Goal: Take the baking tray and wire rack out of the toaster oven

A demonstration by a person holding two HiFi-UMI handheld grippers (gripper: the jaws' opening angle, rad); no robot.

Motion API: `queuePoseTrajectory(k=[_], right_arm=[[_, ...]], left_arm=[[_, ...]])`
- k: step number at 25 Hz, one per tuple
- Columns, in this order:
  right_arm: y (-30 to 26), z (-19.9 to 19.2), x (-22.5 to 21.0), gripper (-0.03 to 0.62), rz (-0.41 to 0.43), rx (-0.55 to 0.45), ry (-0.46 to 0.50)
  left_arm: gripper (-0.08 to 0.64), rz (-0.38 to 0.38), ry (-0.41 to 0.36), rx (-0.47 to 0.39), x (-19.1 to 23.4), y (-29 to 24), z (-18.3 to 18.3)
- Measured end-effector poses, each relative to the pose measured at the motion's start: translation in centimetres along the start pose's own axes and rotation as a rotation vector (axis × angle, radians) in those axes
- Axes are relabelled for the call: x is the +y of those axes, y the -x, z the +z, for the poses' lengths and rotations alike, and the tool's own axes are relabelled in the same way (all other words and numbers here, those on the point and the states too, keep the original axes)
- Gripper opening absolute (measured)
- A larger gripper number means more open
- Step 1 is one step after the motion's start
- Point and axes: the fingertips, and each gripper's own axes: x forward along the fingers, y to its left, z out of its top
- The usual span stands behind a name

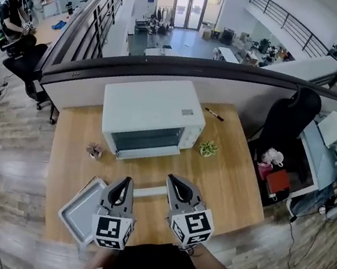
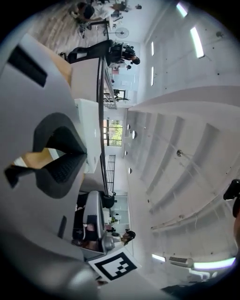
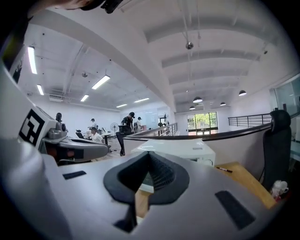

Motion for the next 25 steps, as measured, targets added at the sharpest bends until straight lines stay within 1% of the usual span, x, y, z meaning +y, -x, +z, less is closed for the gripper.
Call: queuePoseTrajectory(k=[4,8,11,16,22,25], right_arm=[[0.7,1.7,-0.5,0.007,-0.014,-0.059,0.038],[1.1,2.9,-0.8,0.008,-0.050,-0.098,0.116],[1.0,3.2,-0.7,0.008,-0.046,-0.108,0.128],[1.0,3.3,-1.0,0.008,-0.044,-0.109,0.133],[0.7,3.6,-1.6,0.008,-0.042,-0.123,0.140],[0.7,3.7,-1.7,0.006,-0.032,-0.126,0.136]], left_arm=[[0.023,0.014,0.017,-0.062,0.4,0.9,2.3],[0.023,0.041,0.031,-0.112,1.9,0.9,3.5],[0.023,0.056,0.025,-0.143,2.4,1.0,4.3],[0.023,0.047,0.025,-0.150,1.5,1.0,4.5],[0.023,0.061,0.011,-0.151,1.6,0.4,4.5],[0.023,0.056,0.023,-0.167,1.6,0.2,4.7]])
